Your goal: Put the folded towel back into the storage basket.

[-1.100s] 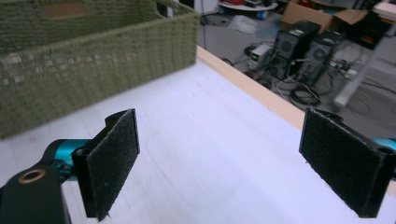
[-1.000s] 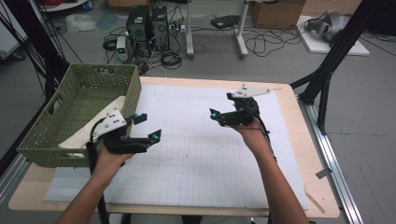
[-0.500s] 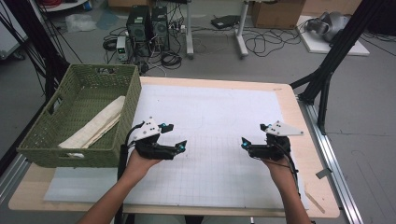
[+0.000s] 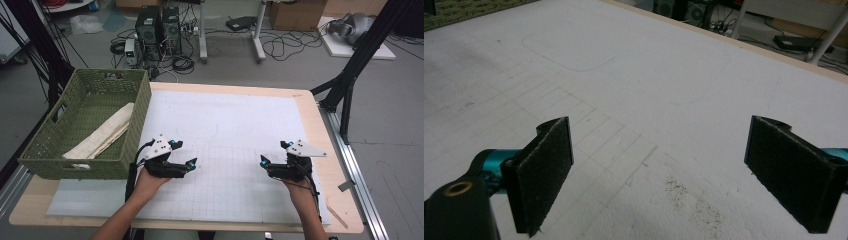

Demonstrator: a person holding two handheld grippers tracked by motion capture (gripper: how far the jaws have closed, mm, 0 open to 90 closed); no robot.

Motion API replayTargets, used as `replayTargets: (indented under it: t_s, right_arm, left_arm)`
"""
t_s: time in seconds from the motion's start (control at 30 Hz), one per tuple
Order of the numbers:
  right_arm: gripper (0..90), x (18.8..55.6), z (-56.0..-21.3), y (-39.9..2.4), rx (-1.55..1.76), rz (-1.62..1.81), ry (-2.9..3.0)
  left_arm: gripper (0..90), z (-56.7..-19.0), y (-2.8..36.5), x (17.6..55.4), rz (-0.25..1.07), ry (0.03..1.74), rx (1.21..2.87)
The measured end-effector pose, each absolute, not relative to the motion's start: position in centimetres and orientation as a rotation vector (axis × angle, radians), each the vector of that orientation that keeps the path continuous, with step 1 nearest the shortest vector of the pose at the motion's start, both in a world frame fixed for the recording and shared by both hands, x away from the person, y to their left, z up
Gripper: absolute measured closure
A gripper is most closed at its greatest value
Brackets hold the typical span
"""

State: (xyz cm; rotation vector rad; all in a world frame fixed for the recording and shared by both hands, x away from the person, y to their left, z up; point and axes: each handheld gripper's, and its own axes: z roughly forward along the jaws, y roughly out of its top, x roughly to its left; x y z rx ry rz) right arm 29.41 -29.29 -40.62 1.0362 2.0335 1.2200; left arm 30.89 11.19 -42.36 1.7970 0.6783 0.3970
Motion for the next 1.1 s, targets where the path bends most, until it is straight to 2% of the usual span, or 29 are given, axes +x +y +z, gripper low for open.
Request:
replayTargets:
  t_s: [1.1]
  right_arm:
    - [11.4, 29.19, -40.6, -28.8, 1.012, 1.214, 2.032]
  left_arm:
    - [20.5, -42.54, 12.15, 30.61, 0.418, 0.732, 1.763]
